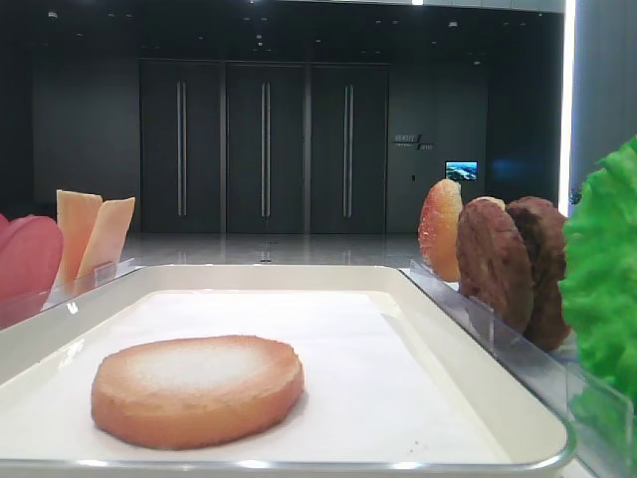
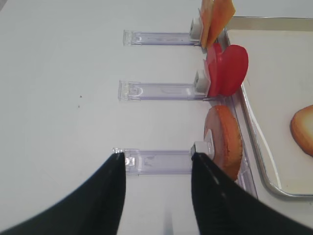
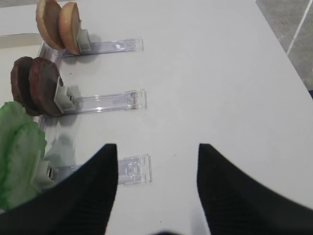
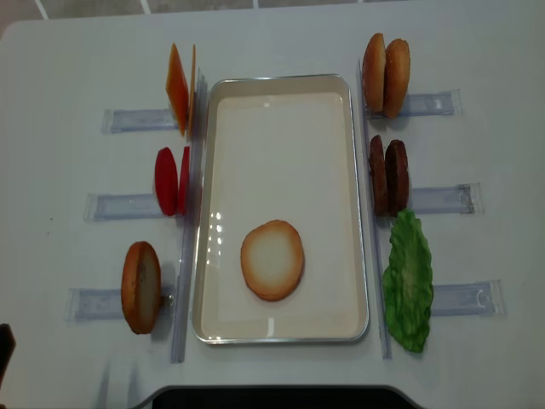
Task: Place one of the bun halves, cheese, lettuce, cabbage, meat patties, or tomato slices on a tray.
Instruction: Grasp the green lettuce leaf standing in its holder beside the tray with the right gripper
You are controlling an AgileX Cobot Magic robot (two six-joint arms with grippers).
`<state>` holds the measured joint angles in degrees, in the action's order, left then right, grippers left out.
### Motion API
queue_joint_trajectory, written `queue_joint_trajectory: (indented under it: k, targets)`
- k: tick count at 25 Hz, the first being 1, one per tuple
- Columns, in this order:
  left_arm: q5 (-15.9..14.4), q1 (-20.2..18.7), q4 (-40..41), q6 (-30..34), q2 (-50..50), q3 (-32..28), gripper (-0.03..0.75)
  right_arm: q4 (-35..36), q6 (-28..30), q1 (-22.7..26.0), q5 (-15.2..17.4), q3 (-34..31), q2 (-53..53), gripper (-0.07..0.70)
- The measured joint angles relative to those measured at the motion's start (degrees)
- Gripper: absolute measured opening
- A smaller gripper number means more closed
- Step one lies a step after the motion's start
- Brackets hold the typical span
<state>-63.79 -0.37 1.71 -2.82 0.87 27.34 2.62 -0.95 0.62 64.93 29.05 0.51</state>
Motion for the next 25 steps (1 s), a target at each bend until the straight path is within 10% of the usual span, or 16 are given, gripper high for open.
queue_joint_trajectory:
  k: [25]
  targets:
    - [0.0, 0.0, 0.0, 0.0, 0.0, 0.0, 0.339, 0.13, 0.0, 0.0, 0.0, 0.0, 0.0, 0.355]
